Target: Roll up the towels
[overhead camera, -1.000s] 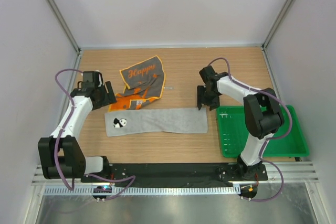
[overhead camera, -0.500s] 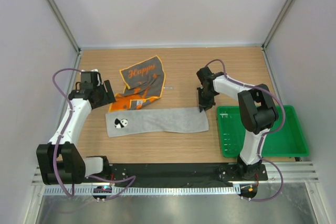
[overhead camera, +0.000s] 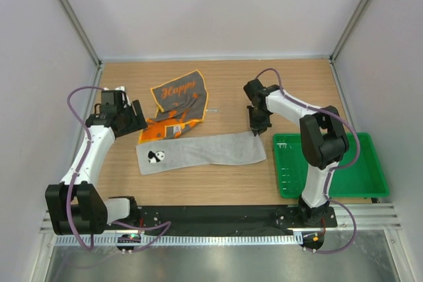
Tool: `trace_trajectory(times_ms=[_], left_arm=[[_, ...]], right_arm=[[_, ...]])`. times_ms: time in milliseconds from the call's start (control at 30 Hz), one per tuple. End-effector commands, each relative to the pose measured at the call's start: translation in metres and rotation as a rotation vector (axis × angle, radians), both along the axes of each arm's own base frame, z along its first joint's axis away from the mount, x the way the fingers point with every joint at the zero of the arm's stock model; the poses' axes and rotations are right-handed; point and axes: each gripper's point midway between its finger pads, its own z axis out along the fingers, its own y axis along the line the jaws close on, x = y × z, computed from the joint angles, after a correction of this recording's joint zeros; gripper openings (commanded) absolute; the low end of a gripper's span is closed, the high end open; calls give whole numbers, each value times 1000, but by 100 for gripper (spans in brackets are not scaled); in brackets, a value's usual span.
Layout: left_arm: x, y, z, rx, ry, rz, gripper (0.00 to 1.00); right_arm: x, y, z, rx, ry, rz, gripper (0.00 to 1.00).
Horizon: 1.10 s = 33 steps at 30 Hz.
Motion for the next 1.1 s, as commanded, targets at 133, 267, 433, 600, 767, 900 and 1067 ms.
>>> trace_trajectory(times_ms=[133,267,433,600,767,900,1067], left_arm=[[3,-15,16,-79,-1,4,69],[-3,-2,8,-7,31,23,70],[-6,2,9,9,20,45,70],[-6,11,18,41,-17,96,70],[-9,32,33,107,-62,222,73],[-11,39,55,101,-151,290,86],[-17,42,84,103,-263,307,98]], right_arm=[[-2,39,58,-16,-96,97,2],[-6,78,80,26,-126,159,2],[-10,136,107,120,-152,221,1],[-27,201,128,292,-132,305,1],[-31,255,142,469,-102,350,1],[-40,293,155,558,-101,389,1],[-58,336,158,667,-75,449,1]])
